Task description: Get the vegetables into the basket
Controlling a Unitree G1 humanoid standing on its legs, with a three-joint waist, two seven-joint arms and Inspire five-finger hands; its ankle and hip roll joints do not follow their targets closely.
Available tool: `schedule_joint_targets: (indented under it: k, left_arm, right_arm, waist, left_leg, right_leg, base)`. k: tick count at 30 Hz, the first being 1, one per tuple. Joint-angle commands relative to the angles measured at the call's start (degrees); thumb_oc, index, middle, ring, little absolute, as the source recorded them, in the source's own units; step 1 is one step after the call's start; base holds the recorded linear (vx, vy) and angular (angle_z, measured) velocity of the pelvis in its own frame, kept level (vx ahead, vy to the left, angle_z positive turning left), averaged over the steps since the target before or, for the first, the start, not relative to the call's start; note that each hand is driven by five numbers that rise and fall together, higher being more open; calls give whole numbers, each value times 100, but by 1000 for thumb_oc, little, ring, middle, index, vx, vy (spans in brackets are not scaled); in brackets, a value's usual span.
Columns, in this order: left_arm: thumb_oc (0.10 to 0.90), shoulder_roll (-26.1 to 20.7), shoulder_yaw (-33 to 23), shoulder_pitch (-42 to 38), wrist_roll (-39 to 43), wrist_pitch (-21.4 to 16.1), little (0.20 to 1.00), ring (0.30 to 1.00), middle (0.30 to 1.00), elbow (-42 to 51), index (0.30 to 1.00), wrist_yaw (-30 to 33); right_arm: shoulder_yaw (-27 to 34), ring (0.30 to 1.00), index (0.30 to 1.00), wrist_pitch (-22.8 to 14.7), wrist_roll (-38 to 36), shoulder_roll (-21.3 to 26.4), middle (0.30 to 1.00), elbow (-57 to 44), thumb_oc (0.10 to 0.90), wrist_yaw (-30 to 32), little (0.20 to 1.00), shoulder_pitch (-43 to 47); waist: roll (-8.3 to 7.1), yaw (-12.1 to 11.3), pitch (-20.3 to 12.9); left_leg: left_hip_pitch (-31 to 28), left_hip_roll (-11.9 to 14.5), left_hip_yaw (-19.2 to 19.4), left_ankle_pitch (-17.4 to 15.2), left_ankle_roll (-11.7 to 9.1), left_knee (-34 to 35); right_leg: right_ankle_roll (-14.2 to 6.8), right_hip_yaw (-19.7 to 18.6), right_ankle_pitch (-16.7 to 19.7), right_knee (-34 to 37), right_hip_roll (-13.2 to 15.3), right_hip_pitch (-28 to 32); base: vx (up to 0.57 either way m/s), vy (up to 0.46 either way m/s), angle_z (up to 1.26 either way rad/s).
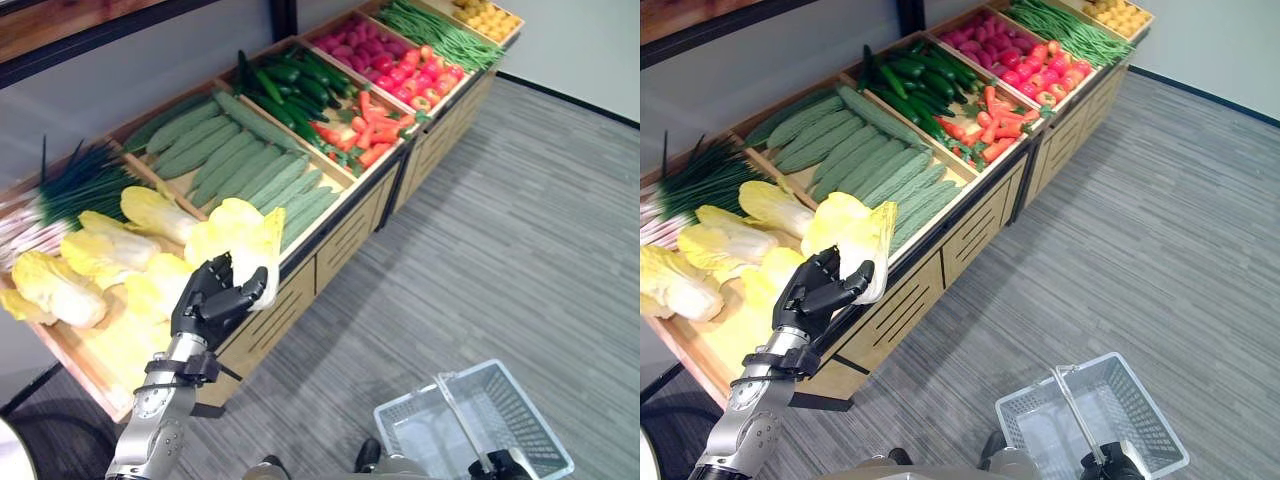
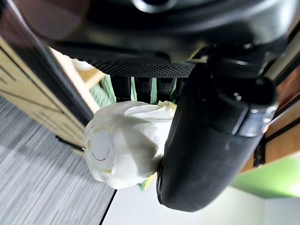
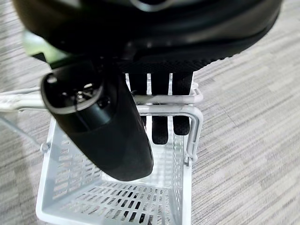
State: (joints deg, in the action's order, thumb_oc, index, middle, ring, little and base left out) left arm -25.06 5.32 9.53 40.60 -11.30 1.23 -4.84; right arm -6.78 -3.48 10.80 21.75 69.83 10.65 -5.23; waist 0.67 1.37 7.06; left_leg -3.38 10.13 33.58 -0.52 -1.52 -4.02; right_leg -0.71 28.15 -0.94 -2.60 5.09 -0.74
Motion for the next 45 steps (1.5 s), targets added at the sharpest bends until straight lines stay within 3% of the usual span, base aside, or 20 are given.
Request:
schedule_joint_targets:
  k: [1,3,4,6,7,9,10,11,12,13,14,17,23,27,29,30,31,32,37,45]
  left_arm:
    - [400,-30,-113,-618,126,-631,300,300,300,830,300,-108]
    - [400,-11,-25,-704,95,-626,300,300,300,816,300,-153]
    - [400,19,36,-747,42,-642,300,300,300,825,300,-166]
    - [400,90,152,-847,-7,-652,300,300,300,793,300,-117]
    - [400,90,154,-852,-8,-653,300,300,300,790,300,-116]
    - [400,68,167,-832,-62,-703,300,300,300,769,300,-84]
    - [400,25,146,-802,-76,-758,300,300,300,805,300,-79]
    - [400,11,111,-779,-67,-791,300,300,300,831,300,-61]
    - [400,10,110,-776,-67,-791,300,300,300,832,300,-61]
    - [400,9,124,-767,-29,-834,300,300,300,853,300,-51]
    - [400,3,95,-753,-21,-834,300,300,300,873,300,-48]
    - [400,-48,65,-650,11,-849,300,300,300,915,300,-102]
    - [400,-253,169,-595,101,-787,300,300,300,959,300,-212]
    - [400,-340,173,-592,35,-784,300,300,300,852,300,-204]
    - [400,-398,172,-631,15,-776,300,300,300,831,300,-167]
    - [400,-400,174,-635,14,-776,300,300,300,830,300,-166]
    - [400,-438,144,-662,-6,-757,300,300,300,817,300,-151]
    - [400,-449,125,-618,9,-752,300,300,300,838,300,-185]
    - [400,-474,69,-514,33,-739,300,300,300,872,300,-208]
    - [400,-420,80,-360,-3,-695,300,300,300,816,300,-187]
  right_arm:
    - [146,300,300,-152,-251,316,300,173,400,300,300,306]
    - [137,300,300,-196,-302,395,300,151,400,326,300,350]
    - [55,300,300,-209,-282,501,300,151,400,334,300,494]
    - [-5,300,300,-222,-327,574,300,116,400,371,300,670]
    - [-2,300,300,-222,-327,574,300,116,400,371,300,673]
    - [-87,300,300,-272,-338,600,300,10,400,359,300,720]
    - [-187,300,300,-332,-338,607,300,-56,400,341,300,760]
    - [-243,300,300,-363,-328,598,300,-125,400,343,300,785]
    - [-245,300,300,-362,-328,597,300,-127,400,344,300,784]
    - [-337,300,300,-399,-323,593,300,-168,400,348,300,854]
    - [-387,300,300,-403,-308,579,300,-197,400,335,300,887]
    - [-470,300,300,-441,-282,528,300,-299,400,281,300,900]
    - [-352,300,300,-403,-284,404,300,-496,400,215,300,697]
    - [-284,300,300,-373,-280,371,300,-654,400,269,300,748]
    - [-280,300,300,-349,-267,347,300,-667,400,301,300,844]
    - [-278,300,300,-347,-266,346,300,-669,400,301,300,843]
    - [-268,300,300,-343,-264,314,300,-624,400,323,300,874]
    - [-268,300,300,-351,-235,294,300,-585,400,312,300,854]
    - [-216,300,300,-351,-199,245,300,-624,400,313,300,721]
    - [-211,300,300,-371,-179,424,300,-842,400,395,300,739]
  waist:
    - [-81,19,140]
    - [-36,39,226]
    - [9,-91,314]
    - [-2,-270,343]
    - [-4,-265,328]
    - [-36,-359,325]
    - [-19,-473,302]
    - [-7,-517,307]
    - [-10,-518,311]
    - [-2,-608,332]
    - [1,-631,345]
    - [-6,-664,324]
    - [-173,-489,175]
    - [-251,-475,210]
    - [-251,-586,264]
    - [-253,-588,275]
    - [-230,-730,286]
    - [-245,-766,251]
    - [-380,-811,52]
    - [-376,-842,-44]
  left_leg:
    - [264,328,-229,791,-748,435]
    - [373,515,-407,820,-888,63]
    - [507,402,-1214,888,-948,-234]
    - [776,73,-2160,755,-754,-4]
    - [800,65,-2165,768,-745,1]
    - [882,-73,-2838,628,-693,211]
    - [1051,-326,-3602,724,-673,462]
    - [1102,-417,-3858,761,-675,539]
    - [1091,-418,-3855,761,-675,546]
    - [1155,-639,-4291,758,-648,583]
    - [1159,-694,-4385,731,-620,549]
    - [1054,-815,-4418,604,-512,500]
    - [697,-1013,-3845,327,-113,586]
    - [655,-1094,-3452,238,17,604]
    - [664,-1020,-3263,201,57,561]
    - [654,-1023,-3262,194,58,556]
    - [646,-923,-3086,151,45,514]
    - [606,-896,-3000,148,33,520]
    - [573,-865,-2911,197,-69,572]
    - [486,-581,-2868,439,-311,805]
  right_leg:
    - [-699,-134,117,309,496,321]
    - [-588,-252,33,427,348,399]
    - [-519,-498,-32,475,229,425]
    - [-508,-690,54,486,256,292]
    - [-510,-683,64,486,263,271]
    - [-541,-993,72,444,256,201]
    - [-540,-1316,120,459,174,109]
    - [-539,-1431,129,476,137,97]
    - [-539,-1434,124,474,139,104]
    - [-548,-1678,140,464,91,84]
    - [-549,-1768,119,438,78,86]
    - [-579,-2017,91,347,79,77]
    - [-838,-2408,170,137,423,-11]
    - [-1047,-2577,374,-30,602,-331]
    - [-1085,-2123,437,-307,769,-453]
    - [-1087,-2125,425,-321,772,-448]
    - [-1036,-1373,451,-501,1081,-344]
    - [-1034,-1109,562,-506,1216,-246]
    - [-1182,-1121,852,-87,1341,-32]
    - [-1127,-849,689,512,1072,237]
  base:
    - [-3,-106,-12]
    - [16,-252,-16]
    - [-45,-223,-28]
    - [-47,-51,-56]
    - [41,-21,-105]
    - [98,-35,-125]
    - [133,-31,-97]
    - [97,-10,-89]
    - [70,32,-68]
    - [63,49,-75]
    - [61,50,-72]
    - [62,163,-108]
    - [36,210,-34]
    - [-68,187,-52]
    - [-68,49,-55]
    - [-92,-7,-38]
    - [-47,-16,-79]
    - [-48,-17,-81]
    - [44,-88,-34]
    - [21,-151,-18]
